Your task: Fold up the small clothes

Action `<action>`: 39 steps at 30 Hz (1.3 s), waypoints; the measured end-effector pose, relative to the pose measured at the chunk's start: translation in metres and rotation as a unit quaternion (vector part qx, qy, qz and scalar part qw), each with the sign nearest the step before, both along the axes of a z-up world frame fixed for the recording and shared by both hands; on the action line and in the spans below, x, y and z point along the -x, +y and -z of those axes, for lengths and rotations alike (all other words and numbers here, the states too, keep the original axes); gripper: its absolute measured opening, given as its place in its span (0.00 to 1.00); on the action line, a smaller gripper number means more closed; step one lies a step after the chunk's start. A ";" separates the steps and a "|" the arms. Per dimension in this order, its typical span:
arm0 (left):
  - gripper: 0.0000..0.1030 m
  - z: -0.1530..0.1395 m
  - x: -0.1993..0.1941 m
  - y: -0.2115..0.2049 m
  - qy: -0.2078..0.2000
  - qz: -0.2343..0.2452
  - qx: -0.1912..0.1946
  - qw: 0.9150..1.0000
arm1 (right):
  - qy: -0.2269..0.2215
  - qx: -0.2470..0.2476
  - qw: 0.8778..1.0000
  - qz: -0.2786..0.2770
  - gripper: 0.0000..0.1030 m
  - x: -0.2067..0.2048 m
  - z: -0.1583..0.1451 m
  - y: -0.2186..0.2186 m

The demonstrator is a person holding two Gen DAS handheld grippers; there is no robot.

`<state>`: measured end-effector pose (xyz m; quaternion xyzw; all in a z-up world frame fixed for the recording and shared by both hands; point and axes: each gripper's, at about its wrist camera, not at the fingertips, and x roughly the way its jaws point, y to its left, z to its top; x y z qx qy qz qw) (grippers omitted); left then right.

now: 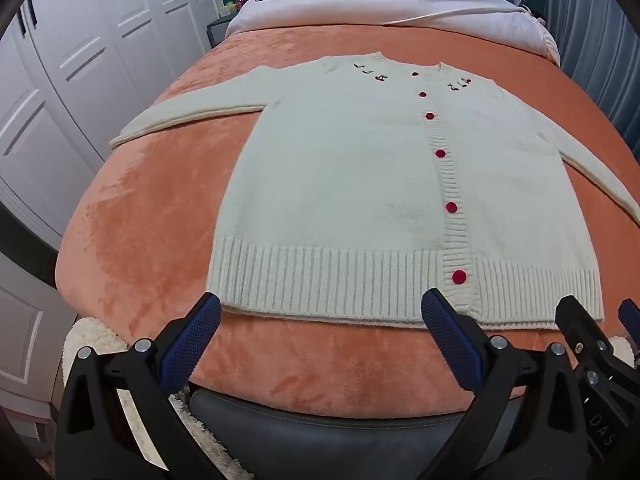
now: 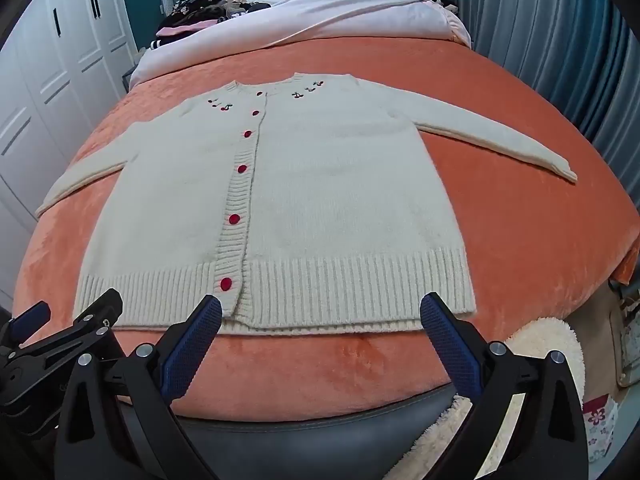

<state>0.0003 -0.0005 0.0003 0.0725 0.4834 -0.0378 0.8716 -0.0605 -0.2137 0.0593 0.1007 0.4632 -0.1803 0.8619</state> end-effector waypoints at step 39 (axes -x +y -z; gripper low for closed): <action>0.95 -0.002 -0.003 -0.001 0.000 0.005 0.002 1.000 | 0.006 -0.005 1.000 0.005 0.95 0.000 0.001 -0.002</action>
